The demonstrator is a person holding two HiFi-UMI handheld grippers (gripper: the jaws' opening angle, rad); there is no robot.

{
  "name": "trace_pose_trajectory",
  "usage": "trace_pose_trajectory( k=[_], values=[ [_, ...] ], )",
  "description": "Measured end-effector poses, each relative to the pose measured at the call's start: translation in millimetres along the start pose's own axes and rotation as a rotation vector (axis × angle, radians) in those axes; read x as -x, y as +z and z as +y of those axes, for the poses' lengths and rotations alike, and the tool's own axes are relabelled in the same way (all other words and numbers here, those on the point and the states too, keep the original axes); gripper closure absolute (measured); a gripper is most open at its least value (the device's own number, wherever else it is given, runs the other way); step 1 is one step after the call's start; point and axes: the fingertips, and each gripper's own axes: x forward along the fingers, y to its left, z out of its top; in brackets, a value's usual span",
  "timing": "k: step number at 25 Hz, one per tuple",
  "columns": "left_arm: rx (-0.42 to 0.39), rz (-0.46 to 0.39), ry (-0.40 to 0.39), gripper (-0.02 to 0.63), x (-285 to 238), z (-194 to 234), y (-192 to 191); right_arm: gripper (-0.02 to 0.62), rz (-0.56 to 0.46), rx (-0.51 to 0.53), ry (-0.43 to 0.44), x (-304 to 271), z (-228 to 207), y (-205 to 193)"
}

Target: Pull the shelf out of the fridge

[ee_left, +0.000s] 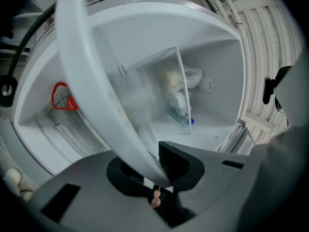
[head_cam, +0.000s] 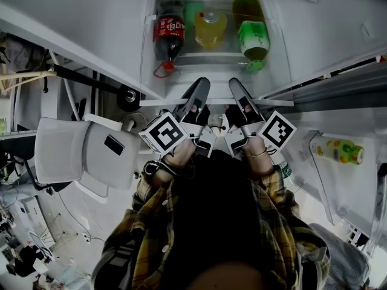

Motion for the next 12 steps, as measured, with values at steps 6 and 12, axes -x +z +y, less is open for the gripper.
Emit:
trace_pose_trajectory(
  k=[6, 12],
  values=[
    [0.003, 0.011, 0.032, 0.543, 10.9, 4.0, -7.3, 0.535, 0.009, -0.001, 0.000, 7.5, 1.3, -6.4],
    [0.007, 0.002, -0.001, 0.543, 14.3, -3.0, -9.3, 0.534, 0.014, 0.008, 0.006, 12.1, 4.1, -10.0]
  ],
)
